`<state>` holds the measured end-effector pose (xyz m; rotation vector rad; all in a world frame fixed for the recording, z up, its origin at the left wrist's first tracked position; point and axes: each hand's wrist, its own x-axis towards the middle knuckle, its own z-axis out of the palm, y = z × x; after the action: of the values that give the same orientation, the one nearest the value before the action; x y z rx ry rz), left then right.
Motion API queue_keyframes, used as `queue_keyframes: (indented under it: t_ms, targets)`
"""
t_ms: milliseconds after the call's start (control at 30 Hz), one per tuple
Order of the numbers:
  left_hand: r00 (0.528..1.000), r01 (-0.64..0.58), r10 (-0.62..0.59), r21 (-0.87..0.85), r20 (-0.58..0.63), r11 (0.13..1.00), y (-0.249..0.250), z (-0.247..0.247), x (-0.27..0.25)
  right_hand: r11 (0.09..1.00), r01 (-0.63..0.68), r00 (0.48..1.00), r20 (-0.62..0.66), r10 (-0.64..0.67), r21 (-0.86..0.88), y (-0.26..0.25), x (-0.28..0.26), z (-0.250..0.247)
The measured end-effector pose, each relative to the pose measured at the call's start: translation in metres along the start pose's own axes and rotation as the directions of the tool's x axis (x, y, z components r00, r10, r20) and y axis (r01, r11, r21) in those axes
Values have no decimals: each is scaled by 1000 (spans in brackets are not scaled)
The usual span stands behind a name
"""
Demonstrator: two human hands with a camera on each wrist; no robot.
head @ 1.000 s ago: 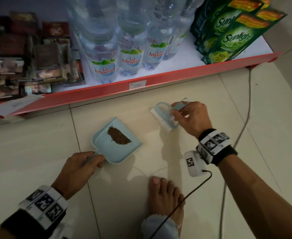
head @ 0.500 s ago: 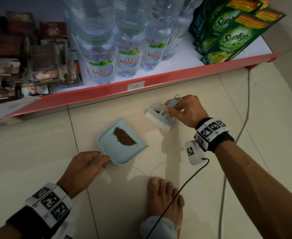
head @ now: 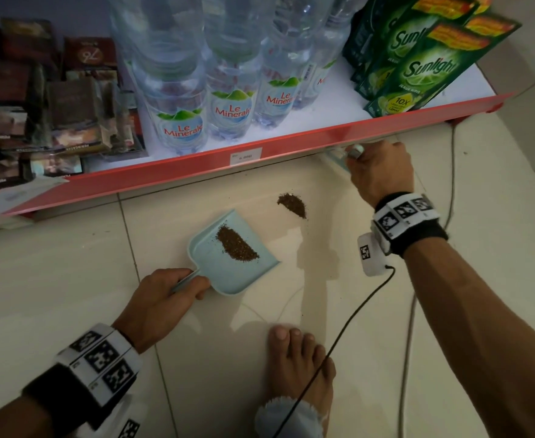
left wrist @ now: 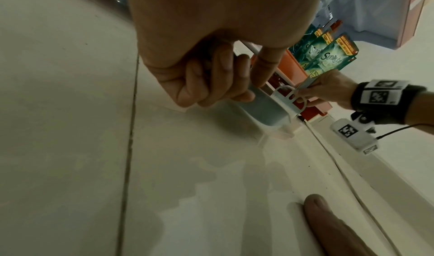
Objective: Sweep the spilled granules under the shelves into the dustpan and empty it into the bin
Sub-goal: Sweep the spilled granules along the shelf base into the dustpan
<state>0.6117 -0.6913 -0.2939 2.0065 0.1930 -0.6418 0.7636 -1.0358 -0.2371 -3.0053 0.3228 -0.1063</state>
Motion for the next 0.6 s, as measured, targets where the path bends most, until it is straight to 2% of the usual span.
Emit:
queue_keyframes:
  t_ms: [67, 167, 300, 367, 433, 500, 600]
  targets:
    - [1000, -14, 14, 5, 4, 1000, 3, 2, 2, 999, 41, 999, 19, -42, 35, -10, -8, 14]
    - [1000, -22, 22, 2, 2, 1000, 6, 4, 6, 952, 240, 961, 95, -261, 190, -21, -26, 28]
    - [1000, -22, 22, 51, -8, 998, 6, 5, 11, 812, 481, 820, 158, -550, 330, -19, -47, 26]
    - [1000, -11, 11, 52, -5, 999, 7, 6, 13, 765, 549, 757, 188, -626, 337, -6, -48, 19]
    - [1000, 1, -1, 39, 2, 999, 9, 7, 15, 742, 582, 728, 194, -658, 333, 8, -49, 12]
    - [1000, 0, 0, 39, 6, 999, 12, 10, 18, 749, 554, 749, 175, -639, 364, 16, -51, 8]
    - [1000, -8, 8, 87, -2, 996, 19, 15, 26, 781, 441, 868, 10, -496, 443, 16, -55, 6]
